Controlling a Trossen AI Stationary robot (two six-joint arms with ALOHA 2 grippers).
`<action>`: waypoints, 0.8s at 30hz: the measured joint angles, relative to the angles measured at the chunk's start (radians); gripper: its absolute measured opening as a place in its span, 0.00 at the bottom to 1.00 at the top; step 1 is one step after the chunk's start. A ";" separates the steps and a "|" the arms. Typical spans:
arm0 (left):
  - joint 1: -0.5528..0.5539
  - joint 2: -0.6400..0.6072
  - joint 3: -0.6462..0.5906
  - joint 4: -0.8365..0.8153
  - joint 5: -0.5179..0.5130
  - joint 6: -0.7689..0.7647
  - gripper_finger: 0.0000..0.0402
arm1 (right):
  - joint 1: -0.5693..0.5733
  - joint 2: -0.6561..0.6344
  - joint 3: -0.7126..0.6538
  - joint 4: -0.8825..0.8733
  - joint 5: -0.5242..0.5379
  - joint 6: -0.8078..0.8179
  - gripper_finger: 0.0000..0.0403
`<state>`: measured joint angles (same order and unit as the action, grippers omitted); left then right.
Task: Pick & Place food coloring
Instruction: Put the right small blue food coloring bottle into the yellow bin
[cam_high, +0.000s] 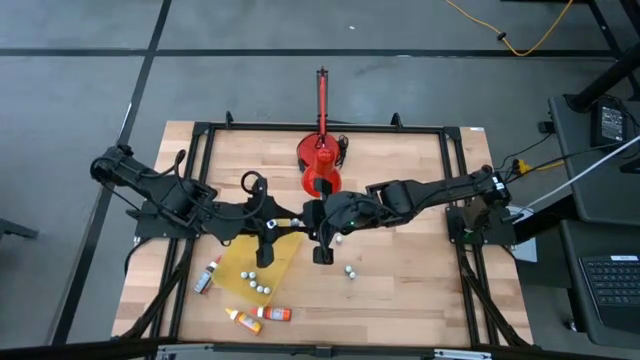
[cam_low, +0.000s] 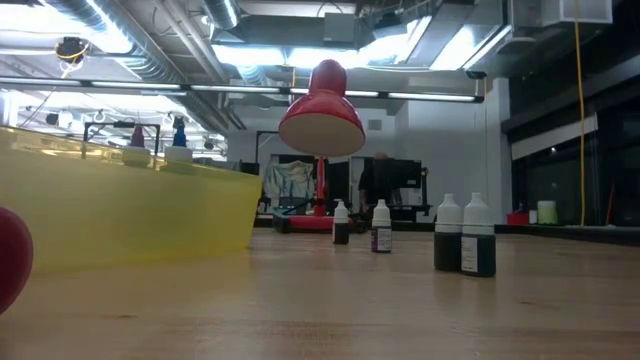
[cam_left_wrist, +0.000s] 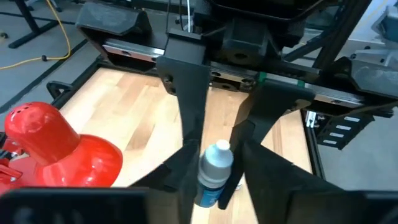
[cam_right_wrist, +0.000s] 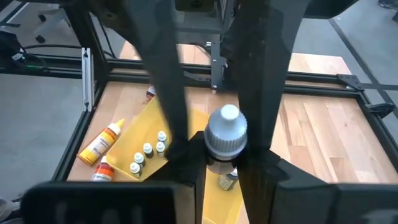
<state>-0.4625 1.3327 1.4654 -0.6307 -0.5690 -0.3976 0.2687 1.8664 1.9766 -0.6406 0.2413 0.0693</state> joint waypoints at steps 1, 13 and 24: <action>0.000 0.000 0.000 0.000 0.000 0.000 0.26 | 0.000 0.000 0.000 0.000 -0.001 0.000 0.19; 0.000 0.000 0.000 0.000 0.008 0.000 0.13 | 0.000 0.000 0.000 -0.002 -0.006 -0.001 0.25; -0.015 0.002 0.000 -0.062 -0.017 -0.047 0.12 | -0.001 -0.002 0.000 -0.051 -0.091 0.011 0.34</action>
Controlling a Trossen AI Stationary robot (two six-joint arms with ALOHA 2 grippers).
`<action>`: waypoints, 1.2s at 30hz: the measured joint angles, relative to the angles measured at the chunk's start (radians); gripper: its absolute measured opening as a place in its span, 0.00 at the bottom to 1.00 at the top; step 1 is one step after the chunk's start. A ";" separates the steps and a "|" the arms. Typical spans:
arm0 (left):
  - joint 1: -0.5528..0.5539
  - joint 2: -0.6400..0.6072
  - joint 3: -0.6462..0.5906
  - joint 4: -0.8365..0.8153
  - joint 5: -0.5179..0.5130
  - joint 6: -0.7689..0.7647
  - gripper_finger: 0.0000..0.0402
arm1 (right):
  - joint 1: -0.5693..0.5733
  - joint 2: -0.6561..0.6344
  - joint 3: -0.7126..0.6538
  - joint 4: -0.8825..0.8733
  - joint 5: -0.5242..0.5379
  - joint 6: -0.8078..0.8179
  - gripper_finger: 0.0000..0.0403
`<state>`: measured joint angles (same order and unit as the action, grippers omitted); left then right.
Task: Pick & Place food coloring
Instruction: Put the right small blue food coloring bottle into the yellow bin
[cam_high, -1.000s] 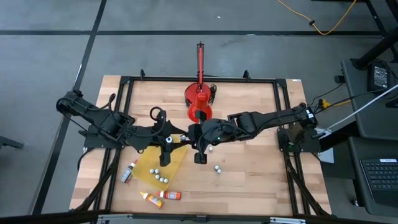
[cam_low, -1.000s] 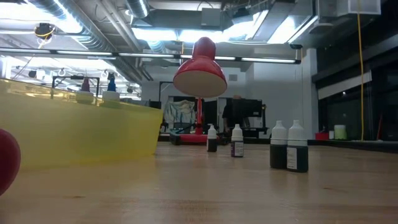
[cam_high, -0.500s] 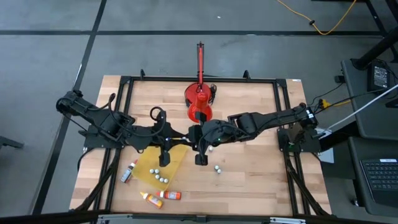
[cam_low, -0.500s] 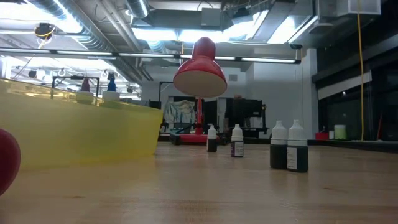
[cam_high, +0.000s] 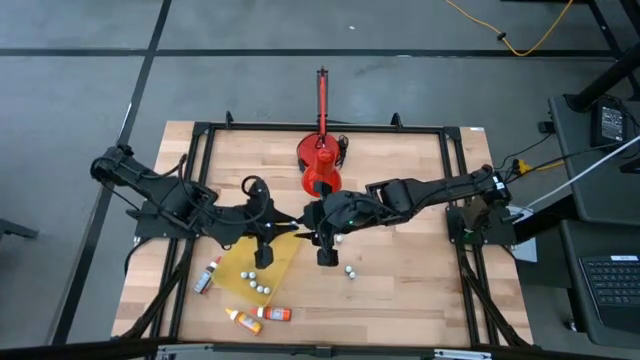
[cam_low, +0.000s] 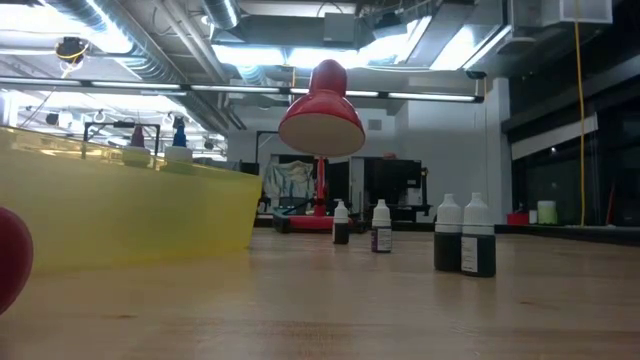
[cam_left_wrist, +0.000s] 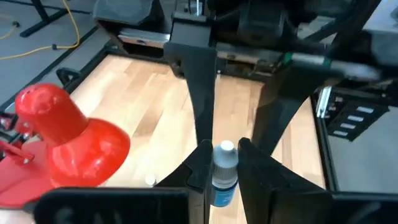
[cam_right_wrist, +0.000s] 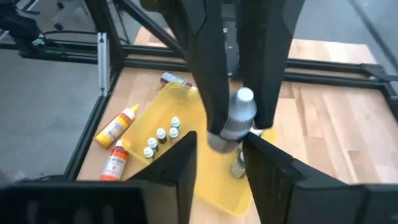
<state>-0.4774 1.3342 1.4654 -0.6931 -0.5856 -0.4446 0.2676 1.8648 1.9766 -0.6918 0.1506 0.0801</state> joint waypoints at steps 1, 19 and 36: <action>-0.005 0.000 0.000 -0.014 -0.005 -0.010 0.12 | 0.000 0.000 0.000 -0.006 -0.013 0.010 0.36; -0.250 -0.007 -0.194 -0.153 -0.254 -0.438 0.12 | 0.029 0.000 0.000 -0.115 -0.174 0.098 0.54; -0.453 0.129 -0.519 0.042 -0.411 -0.786 0.12 | 0.032 0.000 0.000 -0.118 -0.171 0.046 0.54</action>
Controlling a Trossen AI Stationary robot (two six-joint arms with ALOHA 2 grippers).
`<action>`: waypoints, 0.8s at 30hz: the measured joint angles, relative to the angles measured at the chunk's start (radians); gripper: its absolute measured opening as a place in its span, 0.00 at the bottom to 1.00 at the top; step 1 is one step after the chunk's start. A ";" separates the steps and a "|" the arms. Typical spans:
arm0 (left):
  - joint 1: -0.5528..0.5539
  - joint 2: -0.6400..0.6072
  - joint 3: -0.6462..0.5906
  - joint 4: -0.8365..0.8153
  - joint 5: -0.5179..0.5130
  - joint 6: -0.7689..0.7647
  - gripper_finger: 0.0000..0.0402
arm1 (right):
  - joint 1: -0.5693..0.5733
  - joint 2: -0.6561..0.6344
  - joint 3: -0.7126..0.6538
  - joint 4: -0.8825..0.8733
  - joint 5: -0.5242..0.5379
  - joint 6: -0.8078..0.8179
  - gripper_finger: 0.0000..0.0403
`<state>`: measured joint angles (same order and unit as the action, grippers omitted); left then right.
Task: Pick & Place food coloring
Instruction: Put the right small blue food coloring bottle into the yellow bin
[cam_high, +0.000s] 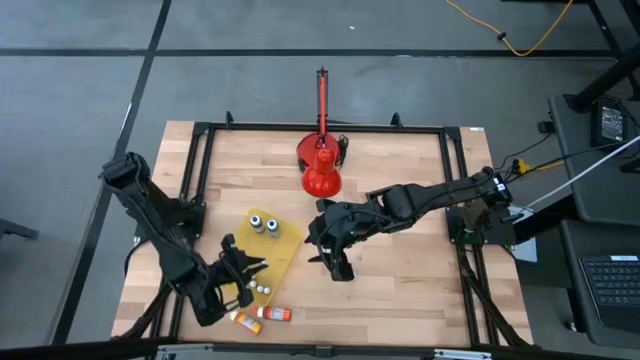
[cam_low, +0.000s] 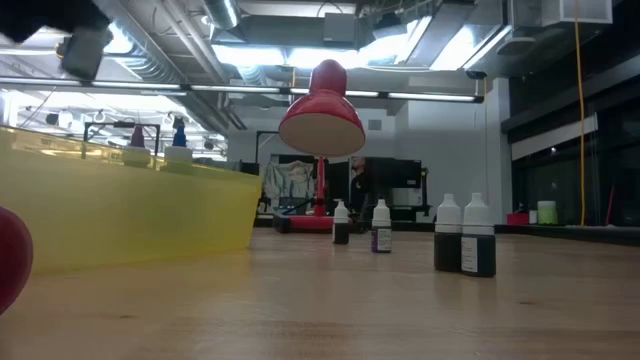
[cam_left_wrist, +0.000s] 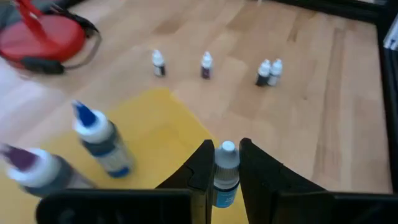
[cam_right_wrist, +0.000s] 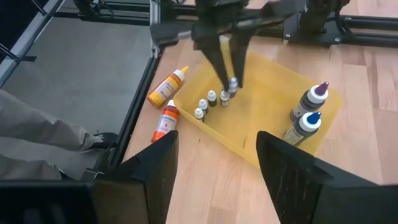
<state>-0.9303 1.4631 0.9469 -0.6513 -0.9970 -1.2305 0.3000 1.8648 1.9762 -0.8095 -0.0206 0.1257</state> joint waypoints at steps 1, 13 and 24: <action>-0.007 0.021 -0.007 0.022 -0.002 -0.012 0.12 | 0.000 0.000 0.000 -0.004 0.000 0.000 0.54; -0.031 0.259 -0.025 0.150 -0.035 -0.164 0.12 | 0.007 0.000 0.000 -0.035 0.001 0.000 0.54; -0.031 0.311 -0.025 0.146 -0.004 -0.231 0.12 | 0.019 0.000 0.000 -0.035 0.001 0.003 0.54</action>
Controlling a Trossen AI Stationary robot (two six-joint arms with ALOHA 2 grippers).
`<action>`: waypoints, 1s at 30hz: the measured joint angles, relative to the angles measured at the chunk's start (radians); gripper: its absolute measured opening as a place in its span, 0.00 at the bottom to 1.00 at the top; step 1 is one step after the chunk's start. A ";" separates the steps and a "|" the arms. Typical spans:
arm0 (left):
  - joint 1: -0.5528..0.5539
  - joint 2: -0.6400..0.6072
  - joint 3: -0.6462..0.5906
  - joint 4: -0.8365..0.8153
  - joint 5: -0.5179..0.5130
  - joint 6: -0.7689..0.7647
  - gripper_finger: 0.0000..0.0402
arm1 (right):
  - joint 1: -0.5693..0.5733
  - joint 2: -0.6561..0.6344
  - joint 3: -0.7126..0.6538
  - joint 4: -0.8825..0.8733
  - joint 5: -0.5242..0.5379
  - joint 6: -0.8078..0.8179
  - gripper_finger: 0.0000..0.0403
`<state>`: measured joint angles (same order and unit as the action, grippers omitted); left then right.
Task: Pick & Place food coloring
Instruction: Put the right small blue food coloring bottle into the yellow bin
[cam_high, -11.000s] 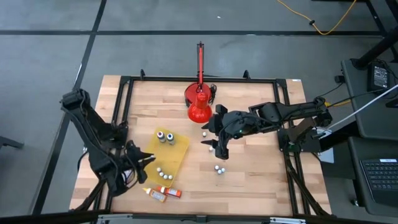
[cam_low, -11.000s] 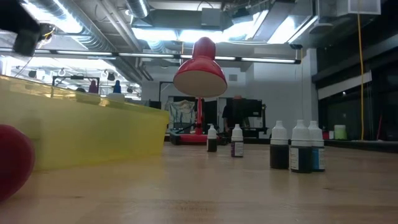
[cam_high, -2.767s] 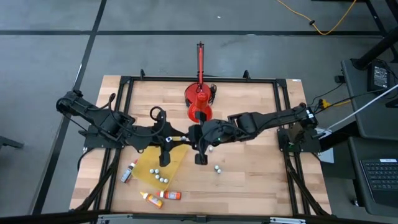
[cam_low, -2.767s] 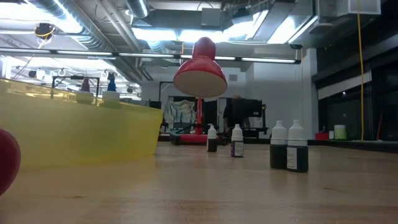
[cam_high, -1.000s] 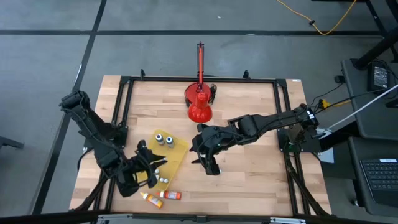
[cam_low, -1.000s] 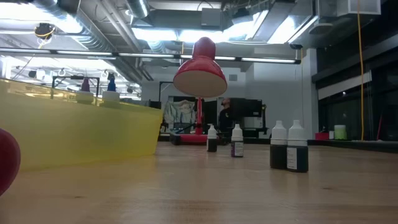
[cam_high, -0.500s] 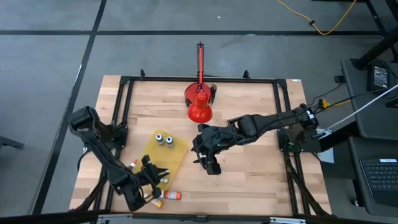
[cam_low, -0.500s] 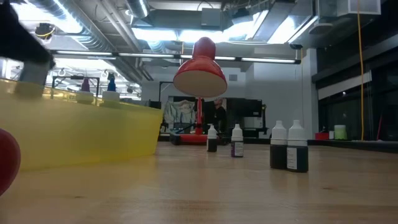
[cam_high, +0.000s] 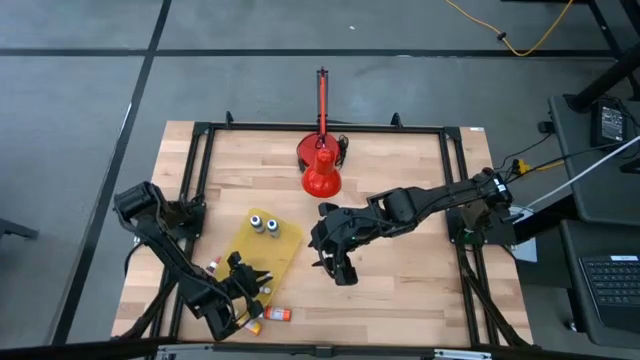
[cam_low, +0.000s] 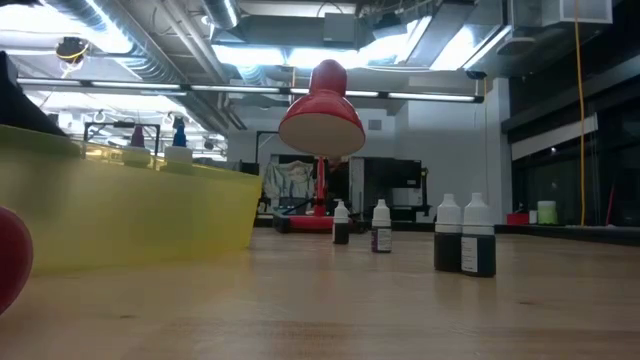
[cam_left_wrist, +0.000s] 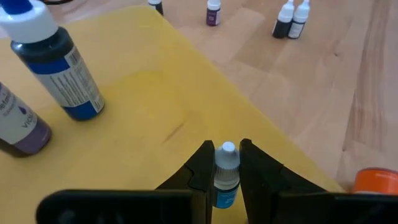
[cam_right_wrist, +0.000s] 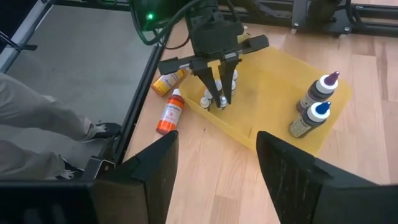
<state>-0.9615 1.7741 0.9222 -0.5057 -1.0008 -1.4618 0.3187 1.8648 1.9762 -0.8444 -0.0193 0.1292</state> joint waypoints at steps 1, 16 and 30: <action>0.000 0.003 0.000 -0.003 0.000 -0.003 0.12 | 0.000 0.000 0.000 0.000 0.000 0.001 0.54; 0.003 0.015 -0.060 0.070 0.016 -0.054 0.12 | 0.002 0.000 0.000 -0.012 0.001 0.005 0.54; 0.015 0.009 -0.060 0.073 0.080 -0.043 0.27 | 0.002 0.000 0.000 -0.042 0.001 0.022 0.54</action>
<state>-0.9466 1.7828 0.8619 -0.4324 -0.9211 -1.5047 0.3206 1.8648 1.9759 -0.8860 -0.0185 0.1513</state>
